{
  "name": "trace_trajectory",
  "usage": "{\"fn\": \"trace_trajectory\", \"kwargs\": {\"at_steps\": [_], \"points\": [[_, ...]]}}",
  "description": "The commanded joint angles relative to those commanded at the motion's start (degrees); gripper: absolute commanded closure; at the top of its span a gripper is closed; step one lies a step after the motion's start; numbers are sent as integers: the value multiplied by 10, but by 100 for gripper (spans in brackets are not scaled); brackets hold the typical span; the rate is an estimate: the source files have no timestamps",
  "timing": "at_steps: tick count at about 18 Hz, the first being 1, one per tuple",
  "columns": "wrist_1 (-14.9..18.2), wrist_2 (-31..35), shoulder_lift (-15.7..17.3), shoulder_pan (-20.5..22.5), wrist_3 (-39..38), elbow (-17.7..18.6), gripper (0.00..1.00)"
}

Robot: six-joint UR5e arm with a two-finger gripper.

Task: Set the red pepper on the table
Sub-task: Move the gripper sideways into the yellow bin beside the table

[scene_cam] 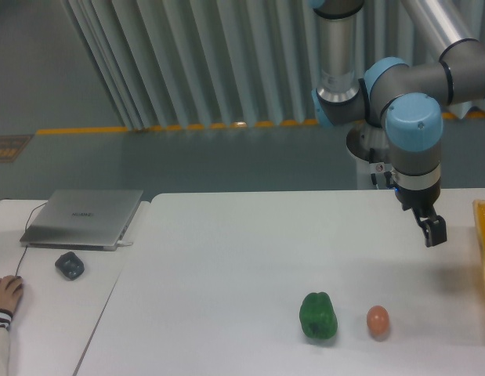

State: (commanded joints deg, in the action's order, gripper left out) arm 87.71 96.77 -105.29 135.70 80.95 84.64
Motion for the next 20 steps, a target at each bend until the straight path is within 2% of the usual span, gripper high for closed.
{"fn": "trace_trajectory", "kwargs": {"at_steps": [6, 12, 15, 18, 20], "points": [[-3, -16, 0, 0, -1, 7, 0], [-87, -14, 14, 2, -2, 53, 0], [-104, -16, 14, 4, -3, 55, 0], [-155, -8, 14, 10, -26, 62, 0], [-157, -4, 14, 23, -32, 58, 0]]}}
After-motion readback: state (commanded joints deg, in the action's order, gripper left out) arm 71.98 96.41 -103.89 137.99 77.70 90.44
